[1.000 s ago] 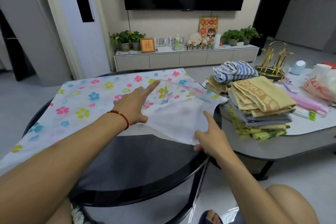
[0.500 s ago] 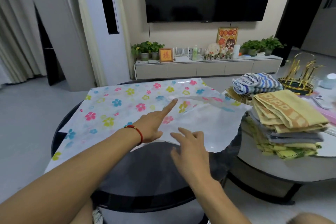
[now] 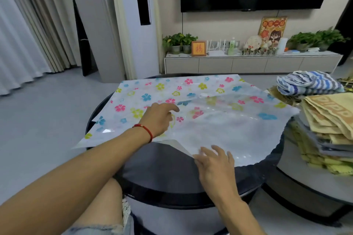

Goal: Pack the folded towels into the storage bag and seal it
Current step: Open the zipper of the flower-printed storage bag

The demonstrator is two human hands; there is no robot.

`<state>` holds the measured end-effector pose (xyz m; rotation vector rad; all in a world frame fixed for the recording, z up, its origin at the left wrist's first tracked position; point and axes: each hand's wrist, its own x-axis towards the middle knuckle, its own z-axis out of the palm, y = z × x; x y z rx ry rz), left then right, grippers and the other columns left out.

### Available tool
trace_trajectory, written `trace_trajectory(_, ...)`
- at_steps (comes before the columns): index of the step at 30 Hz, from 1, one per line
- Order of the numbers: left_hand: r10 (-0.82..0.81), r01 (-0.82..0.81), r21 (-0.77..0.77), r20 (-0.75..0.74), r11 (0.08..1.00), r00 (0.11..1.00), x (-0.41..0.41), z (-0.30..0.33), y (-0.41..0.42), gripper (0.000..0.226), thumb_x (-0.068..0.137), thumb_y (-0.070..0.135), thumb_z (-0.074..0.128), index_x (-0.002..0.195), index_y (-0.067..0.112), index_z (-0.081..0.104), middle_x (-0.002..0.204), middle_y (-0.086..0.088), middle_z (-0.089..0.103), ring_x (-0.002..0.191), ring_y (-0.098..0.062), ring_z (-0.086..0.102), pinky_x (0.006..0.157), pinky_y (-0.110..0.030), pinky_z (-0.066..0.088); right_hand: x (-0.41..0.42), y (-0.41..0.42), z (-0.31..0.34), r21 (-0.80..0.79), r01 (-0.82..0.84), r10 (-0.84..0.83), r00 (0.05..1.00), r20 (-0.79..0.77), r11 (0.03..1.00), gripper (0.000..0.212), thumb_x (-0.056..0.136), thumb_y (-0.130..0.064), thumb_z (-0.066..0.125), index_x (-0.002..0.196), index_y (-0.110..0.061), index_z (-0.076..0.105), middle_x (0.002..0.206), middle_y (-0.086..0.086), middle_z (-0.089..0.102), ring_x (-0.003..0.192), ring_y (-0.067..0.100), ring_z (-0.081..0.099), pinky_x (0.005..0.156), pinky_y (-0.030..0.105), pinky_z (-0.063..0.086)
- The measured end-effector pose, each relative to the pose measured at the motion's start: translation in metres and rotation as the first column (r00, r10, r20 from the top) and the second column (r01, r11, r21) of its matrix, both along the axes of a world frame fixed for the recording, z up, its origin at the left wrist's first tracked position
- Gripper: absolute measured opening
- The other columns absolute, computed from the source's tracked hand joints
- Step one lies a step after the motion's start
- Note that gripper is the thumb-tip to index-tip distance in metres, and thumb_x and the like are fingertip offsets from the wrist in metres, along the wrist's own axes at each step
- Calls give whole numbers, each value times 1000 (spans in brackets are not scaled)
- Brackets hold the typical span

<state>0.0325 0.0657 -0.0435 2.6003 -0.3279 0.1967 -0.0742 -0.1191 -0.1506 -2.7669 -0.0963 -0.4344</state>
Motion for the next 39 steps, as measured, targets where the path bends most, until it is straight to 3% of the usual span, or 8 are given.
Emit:
trace_trajectory(3,-97,82,-190,-73,978,993,3,4,-1,35,98,10,45,120,26,67,98,-5,72,70,-17,67,56,-20,56,-6,13,10,-80,63,-68,996,-64,995,24,72,-18,84,90,-33,80,128,10,70,143,54,39,109,80,8)
trace_trajectory(7,-238,229,-84,-109,970,965,-10,-2,2,39,91,26,60,126,45,59,111,18,62,84,-3,64,70,-13,51,22,48,28,-35,-95,93,994,-55,995,40,98,-18,55,134,-34,63,131,-1,71,150,37,33,117,70,-7)
trace_trajectory(12,-246,256,323,-73,911,966,-24,-21,36,28,97,30,49,117,40,66,117,12,70,98,-15,63,89,-35,49,32,53,29,198,-146,156,987,-35,969,44,96,-14,38,121,-31,70,105,-6,75,108,23,65,119,56,25)
trace_trajectory(20,-2,2,-55,0,999,1000,-3,0,40,26,98,19,50,113,23,71,102,0,72,76,-12,70,76,-27,55,-6,48,1,72,-100,104,993,-59,992,24,96,-14,59,108,-25,77,141,4,61,140,33,47,114,53,35)
trace_trajectory(22,-107,107,-18,-49,994,993,-13,-1,35,28,90,30,61,117,29,67,105,7,68,79,-3,67,75,-20,53,1,60,13,118,-144,147,989,-15,983,33,97,-12,54,124,-23,69,135,3,64,132,30,54,110,49,39)
trace_trajectory(25,-187,197,96,-107,976,976,-24,-7,38,43,85,31,65,127,37,55,114,7,60,90,-10,61,78,-20,47,14,80,29,186,-252,261,965,-29,950,35,93,-7,47,117,-26,63,91,-2,62,88,31,58,70,39,39)
trace_trajectory(30,-119,155,385,-115,910,986,-32,-18,61,34,100,23,44,126,34,62,125,1,67,110,-24,61,96,-40,48,16,81,33,255,-257,261,965,19,932,44,97,-12,52,137,-26,65,128,-1,71,113,30,64,91,44,52)
trace_trajectory(39,16,-15,18,-72,1000,997,-8,9,77,29,99,19,47,119,20,68,119,2,70,99,-15,67,93,-30,49,-22,71,1,377,-164,213,973,-91,912,24,94,-7,53,72,-8,62,78,3,61,78,24,57,68,43,50)
